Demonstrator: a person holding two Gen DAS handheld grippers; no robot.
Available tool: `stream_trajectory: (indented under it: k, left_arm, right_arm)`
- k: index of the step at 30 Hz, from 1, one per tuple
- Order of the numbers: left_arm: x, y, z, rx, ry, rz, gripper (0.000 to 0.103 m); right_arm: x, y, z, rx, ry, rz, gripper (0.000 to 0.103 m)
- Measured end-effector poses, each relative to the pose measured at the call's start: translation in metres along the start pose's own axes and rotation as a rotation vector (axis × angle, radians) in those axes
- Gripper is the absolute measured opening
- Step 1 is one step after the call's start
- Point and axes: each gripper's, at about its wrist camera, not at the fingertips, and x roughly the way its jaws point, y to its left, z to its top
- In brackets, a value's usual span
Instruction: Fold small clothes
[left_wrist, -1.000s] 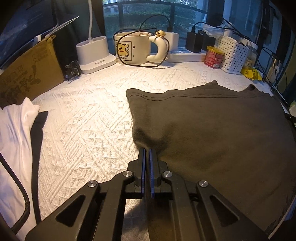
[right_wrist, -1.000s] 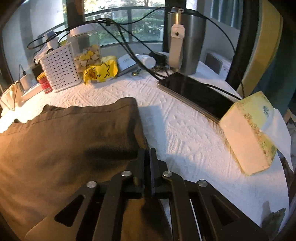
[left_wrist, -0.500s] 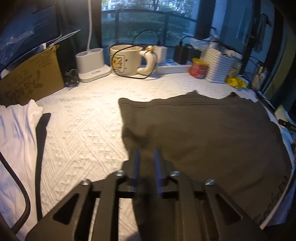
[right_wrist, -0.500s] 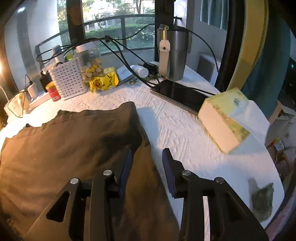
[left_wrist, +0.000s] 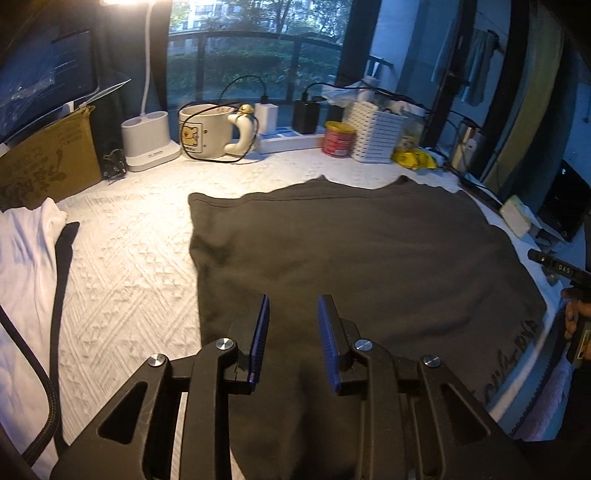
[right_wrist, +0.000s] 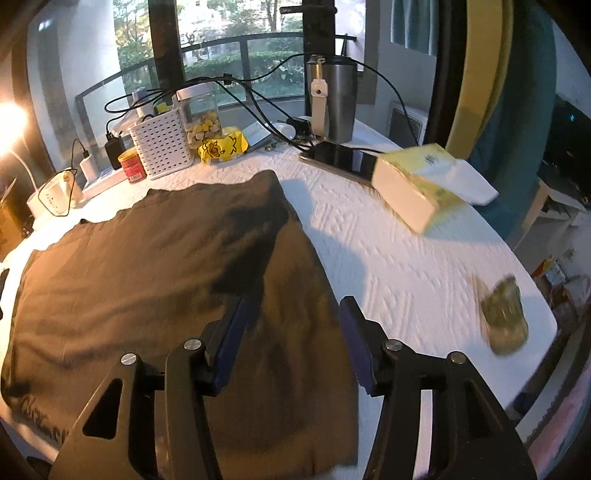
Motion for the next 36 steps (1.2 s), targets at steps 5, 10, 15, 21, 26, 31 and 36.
stream_trajectory:
  k: [5, 10, 15, 21, 26, 31, 36]
  left_arm:
    - [-0.01, -0.011, -0.01, 0.014, -0.007, -0.032, 0.027]
    - [-0.017, -0.019, -0.019, 0.031, -0.008, -0.061, 0.028]
    - [-0.024, -0.027, -0.028, 0.049, -0.013, -0.082, 0.028]
    - [-0.031, -0.036, -0.041, 0.059, -0.014, -0.103, 0.044]
    - [-0.035, -0.038, -0.049, 0.056, -0.015, -0.112, 0.046]
    - [-0.034, -0.034, -0.052, 0.041, -0.007, -0.102, 0.046]
    - [-0.026, -0.022, -0.051, 0.014, 0.009, -0.085, 0.046]
  right_arm:
    - [-0.016, -0.007, -0.025, 0.016, 0.006, -0.002, 0.056]
    - [-0.031, -0.012, -0.048, 0.03, 0.012, -0.007, 0.061]
    - [-0.045, -0.015, -0.069, 0.044, 0.019, -0.006, 0.063]
    - [-0.05, -0.014, -0.089, 0.062, 0.036, 0.01, 0.064]
    - [-0.05, -0.01, -0.101, 0.074, 0.053, 0.058, 0.065]
    - [-0.042, -0.008, -0.104, 0.11, 0.063, 0.101, 0.08]
    - [-0.035, -0.002, -0.096, 0.126, 0.05, 0.134, 0.083]
